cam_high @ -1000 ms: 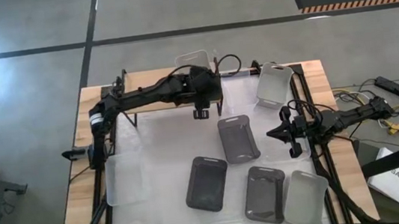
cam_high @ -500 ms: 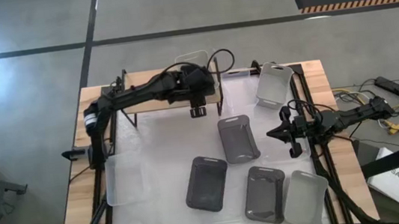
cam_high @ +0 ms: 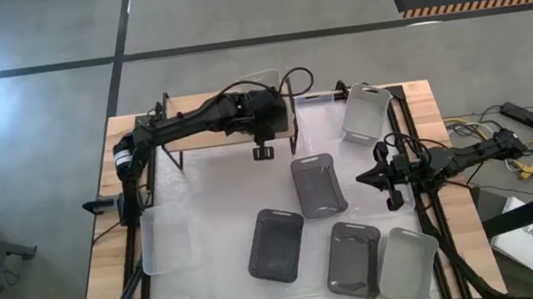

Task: Stack baskets on shelf by color
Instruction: Put the left gray bin on the shelf

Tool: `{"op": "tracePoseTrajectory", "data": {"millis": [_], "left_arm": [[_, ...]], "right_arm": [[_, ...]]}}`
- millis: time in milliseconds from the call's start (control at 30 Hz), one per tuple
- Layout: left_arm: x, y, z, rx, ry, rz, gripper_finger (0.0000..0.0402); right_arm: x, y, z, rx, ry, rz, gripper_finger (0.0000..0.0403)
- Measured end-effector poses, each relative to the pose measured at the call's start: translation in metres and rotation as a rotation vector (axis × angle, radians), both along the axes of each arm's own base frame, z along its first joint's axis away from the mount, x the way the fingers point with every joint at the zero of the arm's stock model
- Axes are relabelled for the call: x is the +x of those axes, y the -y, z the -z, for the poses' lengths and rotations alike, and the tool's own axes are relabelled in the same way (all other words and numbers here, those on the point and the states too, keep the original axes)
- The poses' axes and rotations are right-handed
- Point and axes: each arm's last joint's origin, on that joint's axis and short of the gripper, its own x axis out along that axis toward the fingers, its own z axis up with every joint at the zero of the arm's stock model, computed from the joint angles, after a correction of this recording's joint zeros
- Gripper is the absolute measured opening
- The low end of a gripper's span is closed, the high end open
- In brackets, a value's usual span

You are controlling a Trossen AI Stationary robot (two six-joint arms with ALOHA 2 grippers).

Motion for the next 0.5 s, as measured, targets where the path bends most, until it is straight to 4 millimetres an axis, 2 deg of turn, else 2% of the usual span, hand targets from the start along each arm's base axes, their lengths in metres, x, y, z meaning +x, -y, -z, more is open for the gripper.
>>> {"op": "tracePoseTrajectory", "data": {"millis": [200, 500], "left_arm": [[-0.0004, 0.0002, 0.0024, 0.056, -0.051, 0.104, 0.0012], [-0.0004, -0.0003, 0.003, 0.074, -0.06, 0.1, 0.0013]], "right_arm": [[0.0, 0.0, 0.0, 0.0, 0.0, 0.0, 0.0009], [0.0, 0.0, -0.0001, 0.0, 0.0, 0.0, 0.0009]]}}
